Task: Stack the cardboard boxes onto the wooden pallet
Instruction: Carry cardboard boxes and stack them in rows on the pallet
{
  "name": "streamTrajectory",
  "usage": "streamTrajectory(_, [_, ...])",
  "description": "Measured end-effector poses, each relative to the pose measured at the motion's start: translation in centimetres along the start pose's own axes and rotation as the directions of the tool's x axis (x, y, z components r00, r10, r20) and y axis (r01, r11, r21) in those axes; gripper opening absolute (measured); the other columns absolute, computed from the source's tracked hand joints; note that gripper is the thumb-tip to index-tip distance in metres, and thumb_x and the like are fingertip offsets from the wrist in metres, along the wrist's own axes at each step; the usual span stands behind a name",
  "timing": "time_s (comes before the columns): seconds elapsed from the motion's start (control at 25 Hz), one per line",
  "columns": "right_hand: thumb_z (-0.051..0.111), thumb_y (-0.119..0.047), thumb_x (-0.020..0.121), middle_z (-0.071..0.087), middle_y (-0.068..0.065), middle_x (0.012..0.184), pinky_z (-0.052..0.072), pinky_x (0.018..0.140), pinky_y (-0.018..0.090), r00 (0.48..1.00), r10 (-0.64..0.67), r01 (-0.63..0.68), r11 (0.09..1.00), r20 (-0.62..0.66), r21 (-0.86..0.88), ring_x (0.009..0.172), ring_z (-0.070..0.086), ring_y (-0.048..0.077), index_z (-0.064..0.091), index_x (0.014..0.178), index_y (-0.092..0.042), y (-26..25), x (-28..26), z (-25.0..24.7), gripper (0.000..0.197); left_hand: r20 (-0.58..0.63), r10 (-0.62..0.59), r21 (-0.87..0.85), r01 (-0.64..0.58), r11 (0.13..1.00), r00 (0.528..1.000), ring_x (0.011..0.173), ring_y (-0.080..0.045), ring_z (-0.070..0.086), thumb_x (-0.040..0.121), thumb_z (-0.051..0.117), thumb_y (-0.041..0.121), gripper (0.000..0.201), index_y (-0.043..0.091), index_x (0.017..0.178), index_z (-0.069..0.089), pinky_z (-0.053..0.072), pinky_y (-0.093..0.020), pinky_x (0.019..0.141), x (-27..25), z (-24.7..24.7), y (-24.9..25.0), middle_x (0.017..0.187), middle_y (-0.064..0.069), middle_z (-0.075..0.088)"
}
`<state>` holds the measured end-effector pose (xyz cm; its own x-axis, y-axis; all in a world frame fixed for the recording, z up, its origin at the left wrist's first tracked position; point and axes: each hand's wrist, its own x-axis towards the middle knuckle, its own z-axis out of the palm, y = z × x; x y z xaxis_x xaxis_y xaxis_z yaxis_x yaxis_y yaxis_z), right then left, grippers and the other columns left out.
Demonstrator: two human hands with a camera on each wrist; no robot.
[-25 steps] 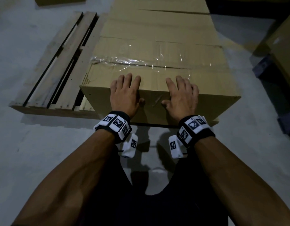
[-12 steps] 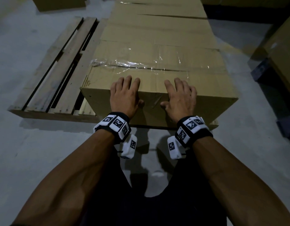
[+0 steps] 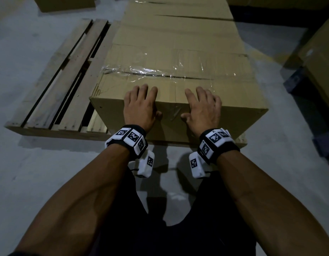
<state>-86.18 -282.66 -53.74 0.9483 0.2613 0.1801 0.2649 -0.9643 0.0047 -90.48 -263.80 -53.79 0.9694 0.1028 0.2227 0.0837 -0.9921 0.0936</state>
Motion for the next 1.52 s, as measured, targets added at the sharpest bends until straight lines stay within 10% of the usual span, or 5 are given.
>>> streamTrajectory(1.52, [0.065,-0.046,0.090,0.028,0.011,0.159,0.017,0.119,0.050,0.999,0.030,-0.030,0.999,0.036,0.014,0.147,0.023,0.032,0.026,0.152,-0.030,3.0,0.5,-0.5,0.074,0.042,0.019,0.010,-0.019,1.000,0.999,0.139,-0.036,0.029,0.082,0.071,0.047,0.076,0.021,0.143,0.034,0.022,-0.050,0.115,1.2,0.1,-0.2,0.150,-0.013,0.033])
